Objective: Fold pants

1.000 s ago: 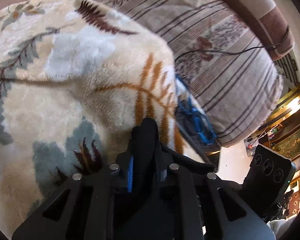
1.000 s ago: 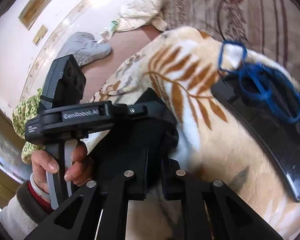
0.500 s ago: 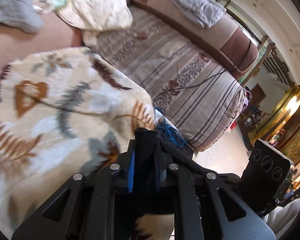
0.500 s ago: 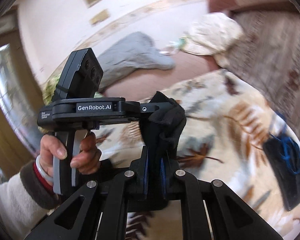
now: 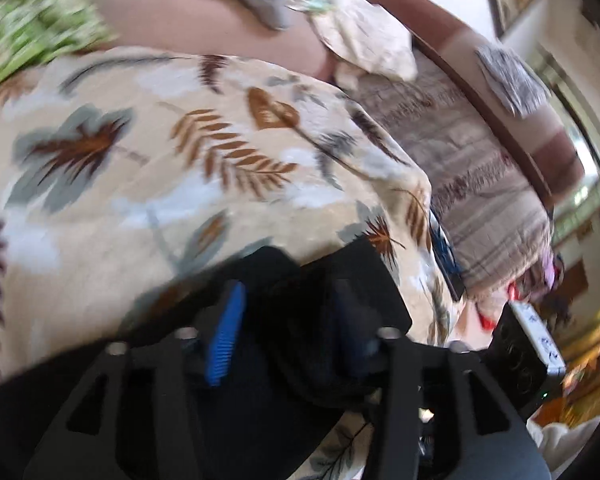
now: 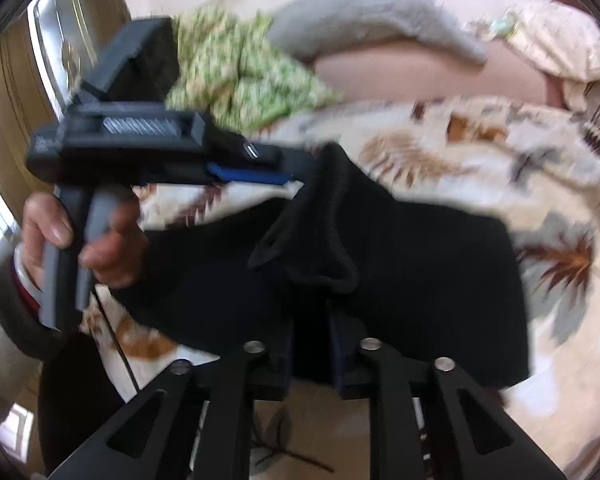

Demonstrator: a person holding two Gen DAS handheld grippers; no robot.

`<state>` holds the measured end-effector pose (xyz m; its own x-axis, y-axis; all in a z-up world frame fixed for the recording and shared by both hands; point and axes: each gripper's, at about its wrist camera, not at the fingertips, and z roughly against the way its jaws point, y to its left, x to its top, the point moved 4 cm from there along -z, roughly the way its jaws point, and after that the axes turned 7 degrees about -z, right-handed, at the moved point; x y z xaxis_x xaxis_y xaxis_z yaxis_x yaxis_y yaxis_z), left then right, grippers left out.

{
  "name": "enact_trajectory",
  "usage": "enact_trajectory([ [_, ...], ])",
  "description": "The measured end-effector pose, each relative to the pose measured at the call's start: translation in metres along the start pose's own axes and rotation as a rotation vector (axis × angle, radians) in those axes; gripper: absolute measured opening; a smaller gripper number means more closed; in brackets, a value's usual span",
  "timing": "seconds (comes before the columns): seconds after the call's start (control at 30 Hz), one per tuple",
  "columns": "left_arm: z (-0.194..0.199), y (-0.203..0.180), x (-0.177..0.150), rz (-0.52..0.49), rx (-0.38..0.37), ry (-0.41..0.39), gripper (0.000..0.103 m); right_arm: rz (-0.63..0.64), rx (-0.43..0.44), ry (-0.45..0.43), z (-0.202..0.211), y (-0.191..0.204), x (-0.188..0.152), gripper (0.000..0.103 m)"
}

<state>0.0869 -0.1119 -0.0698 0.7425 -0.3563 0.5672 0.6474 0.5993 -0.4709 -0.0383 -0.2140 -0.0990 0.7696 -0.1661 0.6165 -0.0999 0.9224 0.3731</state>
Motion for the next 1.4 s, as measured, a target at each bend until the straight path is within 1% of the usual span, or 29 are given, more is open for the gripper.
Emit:
enact_trajectory([
  [0.07, 0.006, 0.003, -0.005, 0.022, -0.008, -0.018, 0.058, 0.036, 0.079, 0.016, 0.011, 0.007, -0.006, 0.037],
  [0.1, 0.009, 0.003, -0.008, 0.027, 0.0, -0.024, 0.06, 0.061, 0.093, 0.011, 0.017, 0.011, -0.006, 0.039],
  [0.17, 0.011, 0.0, -0.012, 0.029, 0.016, -0.031, 0.068, 0.093, 0.098, -0.019, 0.034, 0.011, -0.005, 0.039],
  [0.27, 0.011, -0.008, -0.019, 0.034, 0.049, -0.028, 0.075, 0.023, 0.079, -0.086, 0.059, -0.012, 0.006, 0.039],
  [0.3, 0.009, -0.011, -0.021, 0.038, 0.064, -0.028, 0.077, 0.002, 0.061, -0.095, 0.061, -0.019, 0.009, 0.039],
  [0.37, 0.002, -0.018, -0.026, 0.055, 0.101, -0.032, 0.082, -0.051, -0.013, -0.1, 0.06, -0.04, 0.016, 0.039],
  [0.43, -0.007, -0.023, -0.031, 0.059, 0.132, -0.016, 0.082, -0.107, -0.081, -0.103, 0.056, -0.063, 0.019, 0.039],
  [0.5, -0.021, -0.028, -0.035, 0.068, 0.161, 0.005, 0.082, -0.17, -0.122, -0.11, 0.052, -0.085, 0.024, 0.039],
  [0.57, -0.035, -0.029, -0.037, 0.091, 0.188, 0.022, 0.081, -0.22, -0.166, -0.096, 0.043, -0.104, 0.026, 0.04],
  [0.6, -0.04, -0.029, -0.037, 0.102, 0.203, 0.027, 0.079, -0.238, -0.189, -0.08, 0.038, -0.112, 0.025, 0.041],
  [0.63, -0.044, -0.03, -0.038, 0.107, 0.213, 0.029, 0.058, -0.249, -0.199, -0.067, 0.034, -0.117, 0.025, 0.041],
  [0.67, -0.046, -0.031, -0.039, 0.105, 0.215, 0.038, 0.024, -0.254, -0.194, -0.064, 0.032, -0.119, 0.025, 0.041],
  [0.7, -0.048, -0.033, -0.04, 0.103, 0.217, 0.059, 0.016, -0.256, -0.192, -0.065, 0.032, -0.12, 0.025, 0.041],
  [0.77, -0.044, -0.038, -0.041, 0.099, 0.221, 0.055, 0.015, -0.234, -0.209, -0.071, 0.038, -0.116, 0.025, 0.04],
  [0.83, -0.035, -0.045, -0.044, 0.049, 0.275, 0.042, 0.015, -0.188, -0.231, -0.095, 0.046, -0.11, 0.028, 0.041],
  [0.9, -0.036, -0.042, -0.047, 0.053, 0.305, 0.044, 0.015, -0.164, -0.225, -0.102, 0.046, -0.104, 0.028, 0.041],
  [0.97, -0.042, -0.034, -0.05, 0.082, 0.313, 0.048, 0.018, -0.164, -0.22, -0.069, 0.033, -0.105, 0.025, 0.041],
  [1.0, -0.044, -0.03, -0.051, 0.096, 0.314, 0.043, 0.019, -0.162, -0.233, -0.048, 0.025, -0.105, 0.023, 0.041],
  [1.03, -0.043, -0.03, -0.052, 0.098, 0.312, 0.04, 0.019, -0.158, -0.244, -0.042, 0.02, -0.106, 0.02, 0.041],
  [1.1, -0.039, -0.031, -0.051, 0.108, 0.307, 0.033, 0.022, -0.167, -0.239, -0.047, 0.02, -0.107, 0.019, 0.042],
  [1.13, -0.035, -0.032, -0.051, 0.11, 0.316, 0.033, 0.025, -0.174, -0.231, -0.044, 0.022, -0.107, 0.02, 0.042],
  [1.2, -0.024, -0.036, -0.051, 0.108, 0.356, 0.019, 0.029, -0.178, -0.231, -0.048, 0.03, -0.107, 0.022, 0.042],
  [1.23, -0.019, -0.037, -0.05, 0.107, 0.362, 0.005, 0.032, -0.175, -0.241, -0.061, 0.035, -0.106, 0.023, 0.042],
  [1.27, -0.009, -0.04, -0.049, 0.112, 0.363, -0.021, 0.037, -0.174, -0.248, -0.075, 0.04, -0.105, 0.025, 0.042],
  [1.3, -0.004, -0.042, -0.048, 0.118, 0.362, -0.042, 0.04, -0.178, -0.245, -0.089, 0.046, -0.104, 0.026, 0.042],
  [1.33, 0.0, -0.043, -0.046, 0.12, 0.36, -0.057, 0.046, -0.181, -0.238, -0.103, 0.05, -0.102, 0.028, 0.042],
  [1.37, 0.005, -0.047, -0.043, 0.12, 0.359, -0.08, 0.049, -0.182, -0.227, -0.118, 0.055, -0.1, 0.03, 0.042],
  [1.4, 0.007, -0.048, -0.041, 0.118, 0.364, -0.09, 0.05, -0.181, -0.215, -0.127, 0.058, -0.097, 0.033, 0.042],
])
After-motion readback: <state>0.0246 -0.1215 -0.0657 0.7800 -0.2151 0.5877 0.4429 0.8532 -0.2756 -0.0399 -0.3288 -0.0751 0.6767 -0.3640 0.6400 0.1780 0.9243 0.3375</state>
